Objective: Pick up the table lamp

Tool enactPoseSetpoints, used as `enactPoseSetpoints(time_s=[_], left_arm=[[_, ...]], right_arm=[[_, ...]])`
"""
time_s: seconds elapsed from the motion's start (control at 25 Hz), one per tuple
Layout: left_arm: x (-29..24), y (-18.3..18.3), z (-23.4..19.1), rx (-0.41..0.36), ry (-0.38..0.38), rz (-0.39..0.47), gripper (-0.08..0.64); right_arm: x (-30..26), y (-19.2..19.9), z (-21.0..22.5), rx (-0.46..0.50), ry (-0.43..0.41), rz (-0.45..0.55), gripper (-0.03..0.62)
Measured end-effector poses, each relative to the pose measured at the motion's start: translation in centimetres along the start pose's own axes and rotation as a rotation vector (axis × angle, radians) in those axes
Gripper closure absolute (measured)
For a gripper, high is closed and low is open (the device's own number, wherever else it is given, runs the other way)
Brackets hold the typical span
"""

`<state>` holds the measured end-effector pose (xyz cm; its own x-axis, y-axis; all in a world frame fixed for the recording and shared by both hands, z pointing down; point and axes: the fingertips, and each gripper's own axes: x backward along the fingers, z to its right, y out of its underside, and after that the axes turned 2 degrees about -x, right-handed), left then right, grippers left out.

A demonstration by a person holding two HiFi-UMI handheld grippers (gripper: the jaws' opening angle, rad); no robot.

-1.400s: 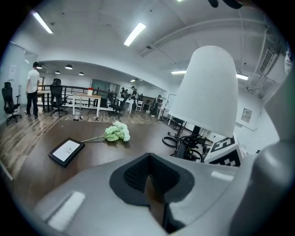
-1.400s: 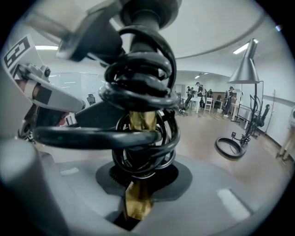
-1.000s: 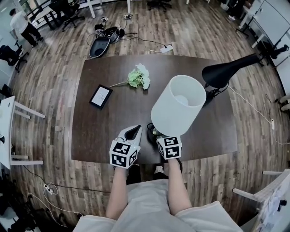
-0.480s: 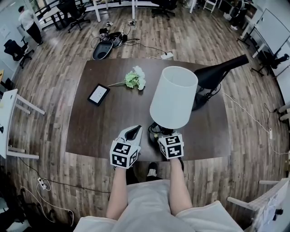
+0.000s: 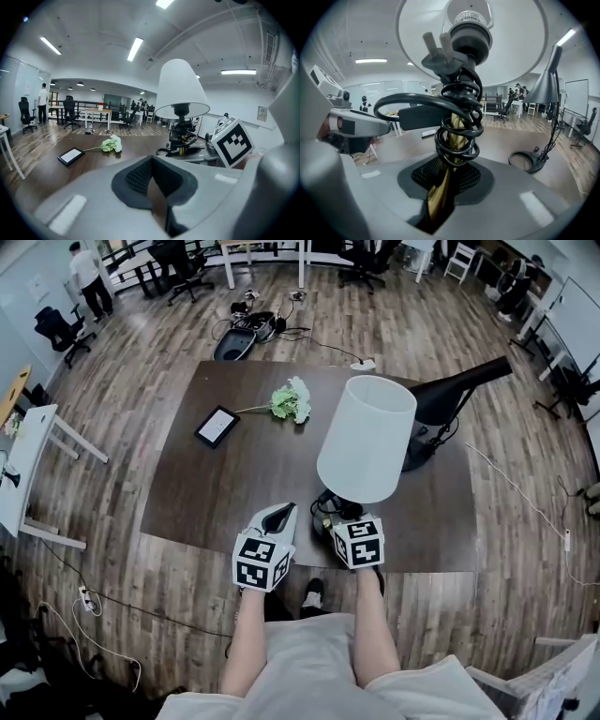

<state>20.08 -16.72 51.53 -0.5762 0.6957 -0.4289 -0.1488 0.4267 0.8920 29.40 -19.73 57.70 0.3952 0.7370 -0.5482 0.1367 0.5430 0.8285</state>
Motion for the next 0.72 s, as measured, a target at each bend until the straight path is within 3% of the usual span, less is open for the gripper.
enactPoseSetpoints(time_s=[0.6,0.72], left_arm=[[0.8,-1.5,-0.6,-0.021,-0.050,0.020,0.557],[0.8,-1.0,-0.9,-0.072,-0.088,0.003,0.557]], right_arm=[[-0.9,-1.5,-3.3,0.025,-0.132,0.015,0.482],[-1.2,-1.0,-3.4,0.037,-0.140,0.011,0.482]])
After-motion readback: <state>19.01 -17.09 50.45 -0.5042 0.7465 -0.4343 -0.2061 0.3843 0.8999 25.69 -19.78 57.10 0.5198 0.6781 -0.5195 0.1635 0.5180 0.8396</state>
